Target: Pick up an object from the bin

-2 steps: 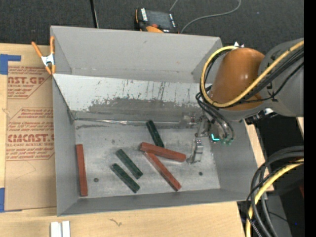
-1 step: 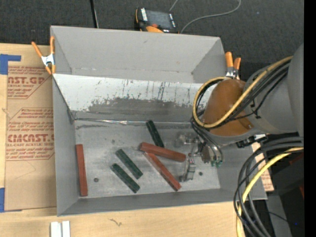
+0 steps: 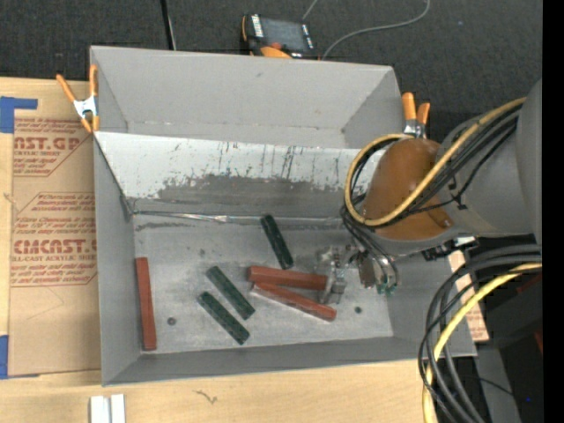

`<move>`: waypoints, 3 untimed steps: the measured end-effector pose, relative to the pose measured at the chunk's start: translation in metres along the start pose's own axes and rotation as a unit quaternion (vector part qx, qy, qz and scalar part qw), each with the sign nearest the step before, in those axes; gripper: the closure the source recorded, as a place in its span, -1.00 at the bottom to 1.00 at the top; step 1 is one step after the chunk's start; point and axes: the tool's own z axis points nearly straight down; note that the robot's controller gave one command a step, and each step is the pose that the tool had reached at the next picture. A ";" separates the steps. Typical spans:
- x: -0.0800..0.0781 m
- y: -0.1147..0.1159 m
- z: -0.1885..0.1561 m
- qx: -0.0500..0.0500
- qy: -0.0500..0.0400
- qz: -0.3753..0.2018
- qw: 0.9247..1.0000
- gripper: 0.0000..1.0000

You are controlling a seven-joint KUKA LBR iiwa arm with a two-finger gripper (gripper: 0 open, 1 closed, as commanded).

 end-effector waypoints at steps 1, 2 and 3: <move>0.031 -0.012 -0.187 0.001 -0.004 -0.062 0.998 1.00; 0.032 -0.011 -0.182 0.000 -0.001 -0.062 0.998 -1.00; 0.049 0.012 -0.017 -0.001 0.002 -0.132 0.991 -1.00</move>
Offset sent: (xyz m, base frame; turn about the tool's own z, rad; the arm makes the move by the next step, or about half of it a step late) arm -0.0330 -0.0099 0.1821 -0.1245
